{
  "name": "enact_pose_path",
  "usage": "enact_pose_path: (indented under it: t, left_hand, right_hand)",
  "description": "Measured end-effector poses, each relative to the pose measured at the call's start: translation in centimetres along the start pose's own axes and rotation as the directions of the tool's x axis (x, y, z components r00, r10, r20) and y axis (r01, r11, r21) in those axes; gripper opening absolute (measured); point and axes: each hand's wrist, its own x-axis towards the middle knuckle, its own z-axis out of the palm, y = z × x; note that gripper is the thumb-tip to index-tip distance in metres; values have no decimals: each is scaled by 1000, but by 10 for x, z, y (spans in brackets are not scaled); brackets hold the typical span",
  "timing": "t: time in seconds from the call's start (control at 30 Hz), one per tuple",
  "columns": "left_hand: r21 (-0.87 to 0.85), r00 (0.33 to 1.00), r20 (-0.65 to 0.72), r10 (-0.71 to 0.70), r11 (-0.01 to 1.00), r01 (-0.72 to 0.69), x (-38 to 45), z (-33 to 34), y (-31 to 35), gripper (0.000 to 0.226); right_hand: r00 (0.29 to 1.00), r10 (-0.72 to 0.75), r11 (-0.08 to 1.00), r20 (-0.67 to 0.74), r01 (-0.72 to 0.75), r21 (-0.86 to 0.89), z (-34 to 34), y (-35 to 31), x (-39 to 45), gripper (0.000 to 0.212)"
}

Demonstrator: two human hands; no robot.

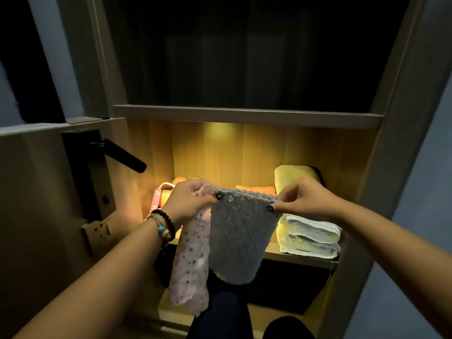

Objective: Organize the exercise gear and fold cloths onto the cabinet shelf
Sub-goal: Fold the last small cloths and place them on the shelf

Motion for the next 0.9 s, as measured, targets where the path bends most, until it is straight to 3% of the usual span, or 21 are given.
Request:
enact_pose_path:
  t: [0.1,0.23,0.4,0.6,0.73,0.9]
  left_hand:
    - [74,1000,-28,0,997,2,13,3,-11,13]
    - [178,997,-78,-14,984,28,33,6,-19,12]
    - [90,983,-180,42,996,-26,39,1,-20,16]
    - [123,984,-145,105,989,-88,-22,-2,-69,12]
    - [96,997,-71,-36,994,43,-73,2,-117,22]
    - [22,991,-42,-130,991,131,-126,15,-158,10]
  right_hand:
    - [992,21,999,-123,-18,27,6,5,13,13]
    - [962,23,991,-272,-58,-124,20,6,34,10]
    - [847,-158,985,-508,102,-137,35,2,37,4]
    - [842,-230,970,-487,241,-41,100,22,-10,15]
    - [880,-184,970,-439,235,64,153,43,-55,17]
    - [940,-66,945,-334,167,282,208,55,-109,7]
